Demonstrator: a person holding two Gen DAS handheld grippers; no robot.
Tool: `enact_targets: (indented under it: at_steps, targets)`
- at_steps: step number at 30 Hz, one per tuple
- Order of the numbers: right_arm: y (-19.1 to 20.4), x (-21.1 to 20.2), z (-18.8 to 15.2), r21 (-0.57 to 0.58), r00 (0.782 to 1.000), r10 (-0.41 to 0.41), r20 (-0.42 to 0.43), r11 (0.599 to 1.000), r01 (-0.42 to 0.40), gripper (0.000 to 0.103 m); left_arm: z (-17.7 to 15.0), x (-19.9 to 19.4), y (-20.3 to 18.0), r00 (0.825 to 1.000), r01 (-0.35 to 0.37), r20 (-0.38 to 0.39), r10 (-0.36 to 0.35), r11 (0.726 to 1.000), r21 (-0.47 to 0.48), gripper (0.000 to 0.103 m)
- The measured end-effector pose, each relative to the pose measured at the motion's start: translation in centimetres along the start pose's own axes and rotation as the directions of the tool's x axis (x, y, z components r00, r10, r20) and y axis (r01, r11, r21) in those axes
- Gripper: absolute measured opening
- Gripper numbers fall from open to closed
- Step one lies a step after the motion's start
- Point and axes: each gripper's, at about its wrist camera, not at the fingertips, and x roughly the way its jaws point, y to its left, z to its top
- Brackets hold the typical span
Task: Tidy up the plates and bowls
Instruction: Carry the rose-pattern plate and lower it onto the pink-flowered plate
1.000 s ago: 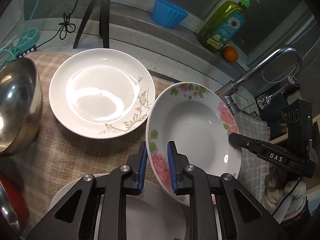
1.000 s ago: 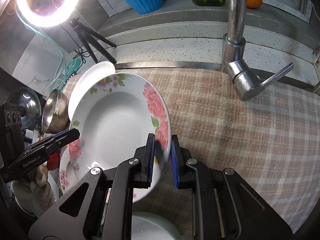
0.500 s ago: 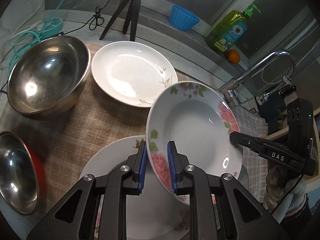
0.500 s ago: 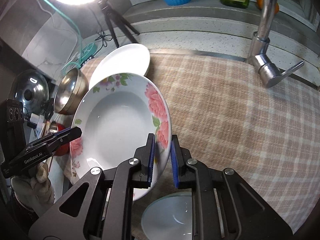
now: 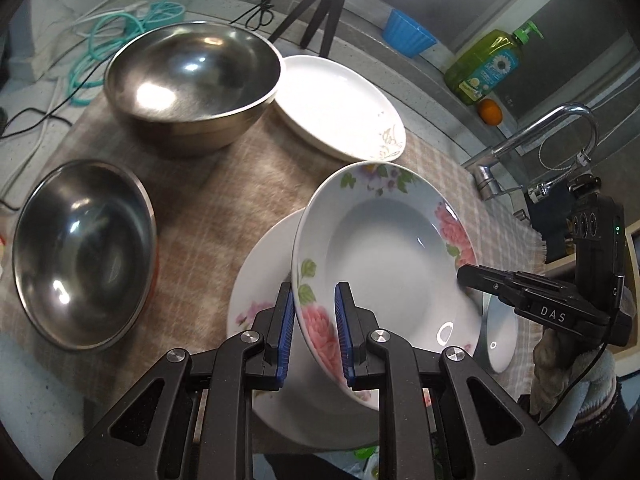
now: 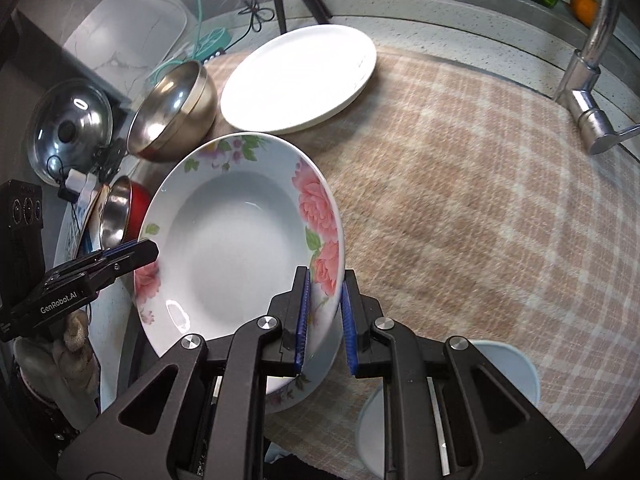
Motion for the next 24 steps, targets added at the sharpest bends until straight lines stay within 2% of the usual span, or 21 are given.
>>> enact_targets:
  at_steps: [9,24]
  targets:
    - [1.7,1.7,-1.4,-0.033,0.998,-0.002,-0.061,0.999,0.0,0.016,-1.5,-0.3,1.8,0.999,-0.01,-0.033,0.009,1.0,-0.018,0.018]
    - [2.3,2.9,-2.4,-0.053,0.996,-0.041,-0.078,0.998,0.037,0.016,-2.9,0.3,2.2,0.997,-0.025,-0.073,0.026,1.0,0.015,0.018]
